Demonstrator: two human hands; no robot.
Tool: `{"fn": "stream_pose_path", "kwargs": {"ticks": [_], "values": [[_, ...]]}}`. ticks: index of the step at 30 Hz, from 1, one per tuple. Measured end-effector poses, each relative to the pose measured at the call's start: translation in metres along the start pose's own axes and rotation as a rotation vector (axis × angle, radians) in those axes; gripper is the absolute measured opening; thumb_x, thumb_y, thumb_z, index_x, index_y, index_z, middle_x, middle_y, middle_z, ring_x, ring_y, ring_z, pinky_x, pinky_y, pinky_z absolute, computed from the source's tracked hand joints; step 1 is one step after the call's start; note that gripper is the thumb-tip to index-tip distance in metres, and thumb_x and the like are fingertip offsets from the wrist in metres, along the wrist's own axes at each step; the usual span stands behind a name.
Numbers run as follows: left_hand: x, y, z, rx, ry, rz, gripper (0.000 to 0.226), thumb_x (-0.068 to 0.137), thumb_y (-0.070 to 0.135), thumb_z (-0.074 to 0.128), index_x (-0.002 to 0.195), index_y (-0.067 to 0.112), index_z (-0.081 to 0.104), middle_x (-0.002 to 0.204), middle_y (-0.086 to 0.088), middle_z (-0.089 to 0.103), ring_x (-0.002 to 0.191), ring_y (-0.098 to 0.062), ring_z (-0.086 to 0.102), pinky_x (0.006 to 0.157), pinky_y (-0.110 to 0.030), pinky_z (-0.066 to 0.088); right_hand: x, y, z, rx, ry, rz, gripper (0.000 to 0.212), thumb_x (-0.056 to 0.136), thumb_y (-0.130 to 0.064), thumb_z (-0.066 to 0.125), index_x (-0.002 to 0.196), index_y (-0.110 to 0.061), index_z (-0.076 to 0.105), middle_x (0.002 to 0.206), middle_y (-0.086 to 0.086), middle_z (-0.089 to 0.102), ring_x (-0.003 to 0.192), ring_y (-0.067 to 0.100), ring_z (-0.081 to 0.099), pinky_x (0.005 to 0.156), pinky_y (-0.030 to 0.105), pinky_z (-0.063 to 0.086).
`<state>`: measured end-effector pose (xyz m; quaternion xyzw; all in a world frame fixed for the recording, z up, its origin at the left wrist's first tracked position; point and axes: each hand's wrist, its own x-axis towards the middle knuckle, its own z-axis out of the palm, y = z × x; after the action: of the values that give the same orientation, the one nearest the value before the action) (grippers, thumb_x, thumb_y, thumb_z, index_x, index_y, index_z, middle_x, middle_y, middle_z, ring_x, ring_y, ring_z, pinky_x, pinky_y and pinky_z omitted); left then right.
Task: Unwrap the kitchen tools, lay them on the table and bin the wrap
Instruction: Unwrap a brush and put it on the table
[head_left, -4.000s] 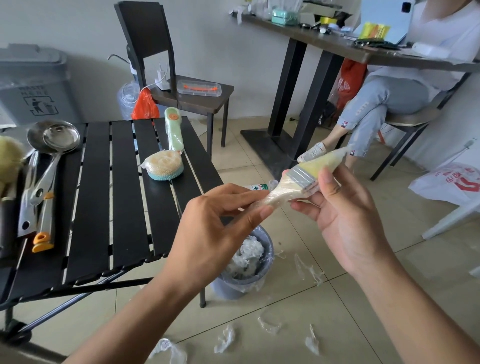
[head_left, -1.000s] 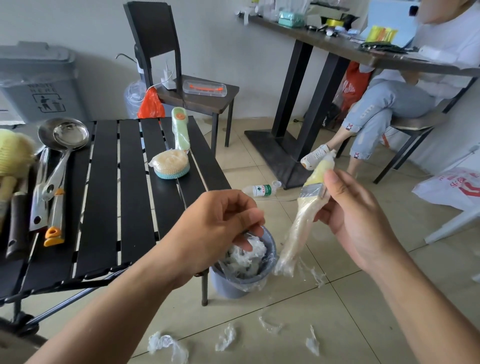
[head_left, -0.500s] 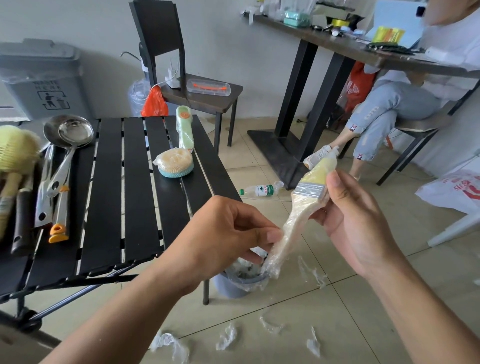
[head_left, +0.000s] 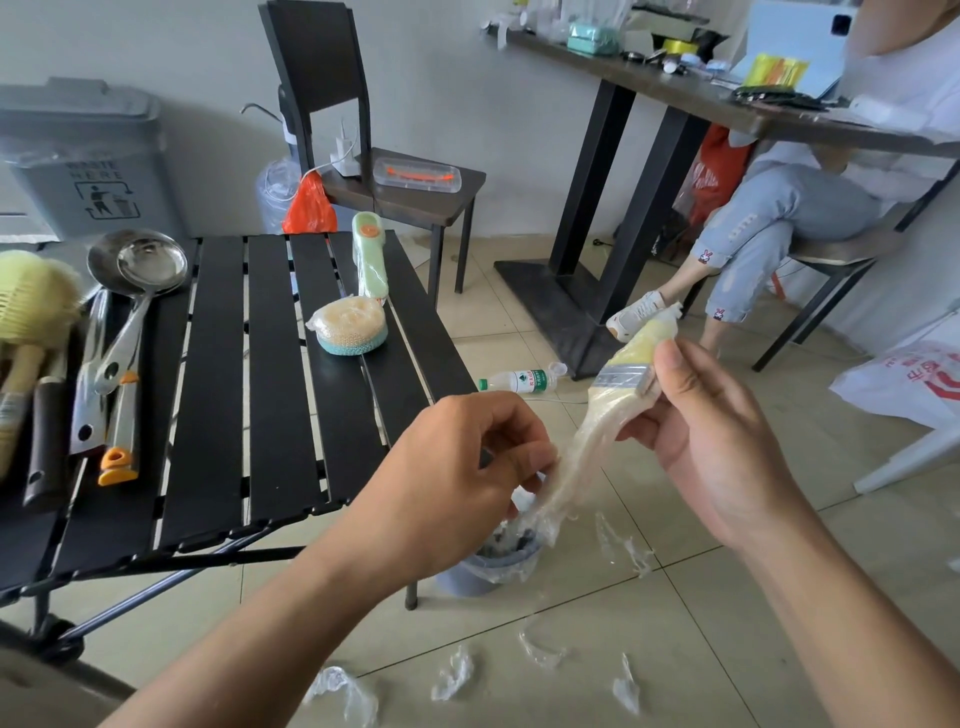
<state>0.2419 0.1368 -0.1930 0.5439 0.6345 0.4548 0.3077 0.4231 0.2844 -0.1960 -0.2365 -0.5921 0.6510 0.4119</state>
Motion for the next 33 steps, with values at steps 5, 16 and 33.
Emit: {"fn": "stream_pose_path", "kwargs": {"ticks": [5, 16, 33], "values": [[0.001, -0.005, -0.001, -0.246, -0.084, -0.035, 0.013, 0.102, 0.020, 0.070, 0.092, 0.012, 0.074, 0.082, -0.003, 0.076, 0.073, -0.016, 0.064, 0.071, -0.031, 0.051, 0.001, -0.001, 0.000, 0.005, -0.008, 0.013, 0.036, 0.094, -0.046, 0.067, 0.102, -0.011, 0.067, 0.088, 0.009, 0.066, 0.077, 0.021, 0.061, 0.063, 0.029, 0.055], [0.003, -0.009, 0.002, -0.645, -0.238, -0.083, 0.034, 0.098, 0.021, 0.064, 0.107, -0.012, 0.064, 0.092, -0.014, 0.062, 0.079, -0.018, 0.054, 0.068, -0.021, 0.048, 0.000, 0.002, 0.002, 0.075, -0.008, 0.062, 0.025, 0.103, -0.038, 0.058, 0.092, -0.018, 0.069, 0.079, 0.000, 0.069, 0.068, 0.011, 0.062, 0.057, 0.023, 0.054], [0.002, -0.012, -0.007, -0.647, -0.338, -0.144, 0.014, 0.103, 0.011, 0.065, 0.095, 0.001, 0.061, 0.074, -0.008, 0.057, 0.064, -0.014, 0.045, 0.060, -0.019, 0.038, 0.001, -0.003, -0.007, -0.016, -0.156, 0.106, 0.031, 0.097, -0.050, 0.073, 0.096, -0.019, 0.069, 0.085, 0.003, 0.061, 0.072, 0.015, 0.058, 0.063, 0.026, 0.053]]}}
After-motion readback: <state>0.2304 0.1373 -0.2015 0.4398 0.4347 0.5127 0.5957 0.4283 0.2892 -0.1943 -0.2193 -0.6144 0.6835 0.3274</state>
